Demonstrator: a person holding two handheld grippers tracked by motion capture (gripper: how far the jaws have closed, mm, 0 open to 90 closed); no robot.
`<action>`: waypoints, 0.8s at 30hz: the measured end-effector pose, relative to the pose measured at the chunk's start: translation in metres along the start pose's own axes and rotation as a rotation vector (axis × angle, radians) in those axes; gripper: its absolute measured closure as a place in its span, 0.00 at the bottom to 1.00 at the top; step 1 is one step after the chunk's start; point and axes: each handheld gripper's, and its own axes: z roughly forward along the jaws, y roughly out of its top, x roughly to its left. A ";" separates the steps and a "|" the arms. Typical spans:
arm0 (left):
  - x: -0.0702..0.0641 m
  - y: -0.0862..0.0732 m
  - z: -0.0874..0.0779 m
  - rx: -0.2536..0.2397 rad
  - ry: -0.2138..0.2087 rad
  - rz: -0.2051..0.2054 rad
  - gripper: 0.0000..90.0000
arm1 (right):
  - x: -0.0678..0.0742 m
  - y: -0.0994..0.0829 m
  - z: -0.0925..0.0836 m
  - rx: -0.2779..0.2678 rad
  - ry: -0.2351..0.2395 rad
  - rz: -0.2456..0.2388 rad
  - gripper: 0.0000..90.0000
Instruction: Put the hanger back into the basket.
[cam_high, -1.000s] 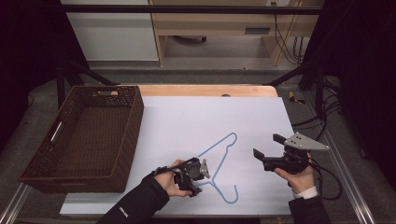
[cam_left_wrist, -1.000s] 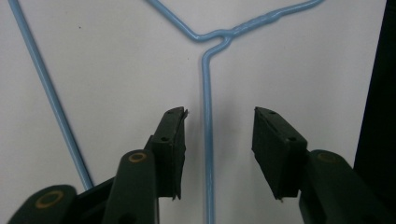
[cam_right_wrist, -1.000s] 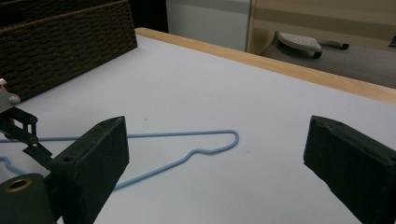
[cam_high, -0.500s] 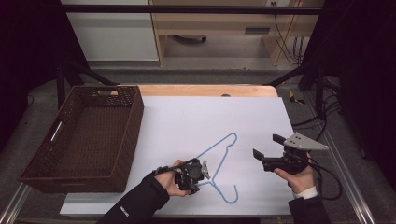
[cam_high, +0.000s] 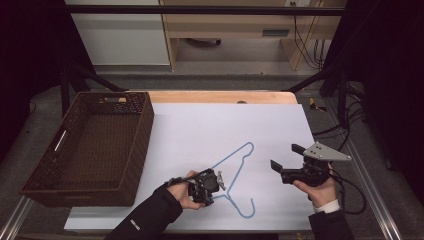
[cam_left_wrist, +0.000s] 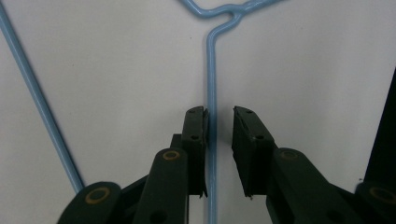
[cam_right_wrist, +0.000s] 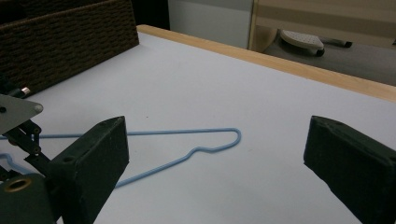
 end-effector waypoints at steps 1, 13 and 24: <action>0.000 0.000 0.000 0.002 -0.002 -0.004 0.83 | 0.000 0.000 0.000 0.001 -0.001 -0.001 0.08; 0.003 0.002 0.001 0.016 -0.019 -0.046 0.92 | 0.000 0.000 0.000 0.001 0.002 -0.002 0.08; 0.002 0.004 0.001 0.037 -0.015 -0.051 0.96 | 0.001 0.000 0.001 0.004 0.002 0.000 0.08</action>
